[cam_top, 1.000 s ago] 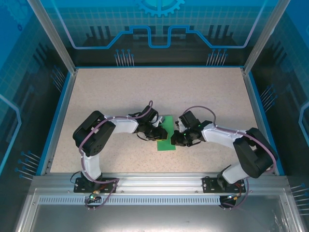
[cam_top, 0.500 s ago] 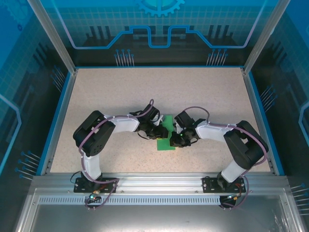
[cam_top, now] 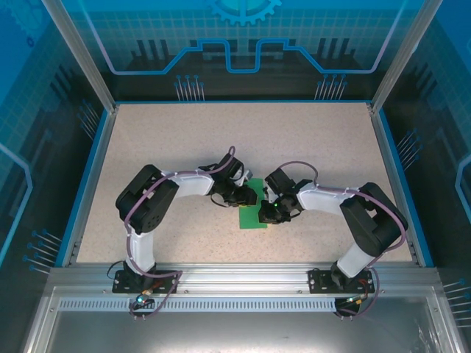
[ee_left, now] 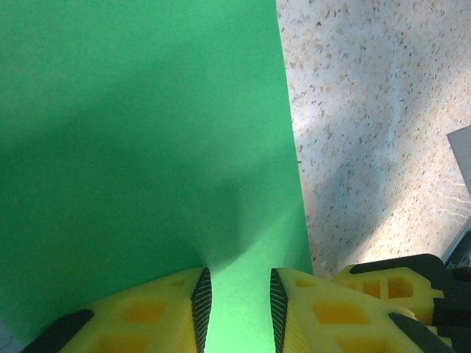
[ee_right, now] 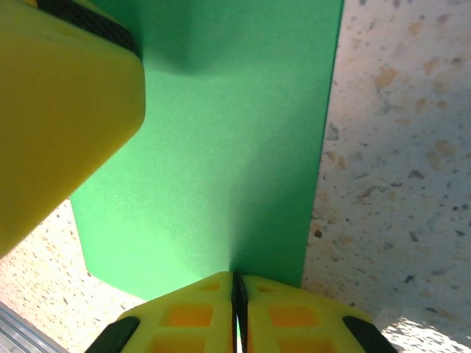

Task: Fold a paper plane with a square sheet of paper (fold left side to right side)
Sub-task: First fold the square sheet of paper in half at the center of the table.

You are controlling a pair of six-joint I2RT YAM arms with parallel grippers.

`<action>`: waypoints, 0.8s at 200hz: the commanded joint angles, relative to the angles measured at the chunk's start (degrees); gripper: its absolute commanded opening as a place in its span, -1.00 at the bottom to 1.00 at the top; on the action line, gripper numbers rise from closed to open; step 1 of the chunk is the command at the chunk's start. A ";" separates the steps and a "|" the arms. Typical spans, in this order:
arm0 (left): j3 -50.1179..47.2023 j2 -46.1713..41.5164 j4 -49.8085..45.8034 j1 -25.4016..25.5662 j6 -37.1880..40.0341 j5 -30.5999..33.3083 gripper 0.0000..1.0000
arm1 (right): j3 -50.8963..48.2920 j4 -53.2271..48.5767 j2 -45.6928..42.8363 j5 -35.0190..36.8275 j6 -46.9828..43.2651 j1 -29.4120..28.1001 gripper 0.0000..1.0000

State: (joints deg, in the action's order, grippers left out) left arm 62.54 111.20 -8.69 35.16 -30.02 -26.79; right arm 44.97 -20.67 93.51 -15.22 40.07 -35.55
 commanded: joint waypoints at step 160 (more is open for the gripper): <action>15.31 10.75 -6.58 -9.95 5.93 5.25 -0.36 | -3.56 -6.69 2.42 6.20 -1.52 -0.58 -0.77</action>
State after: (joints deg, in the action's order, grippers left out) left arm 75.00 119.00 -14.28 28.36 -26.76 -27.22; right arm 45.04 -20.93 93.56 -14.85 39.13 -35.64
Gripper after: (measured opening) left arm 0.315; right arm 0.114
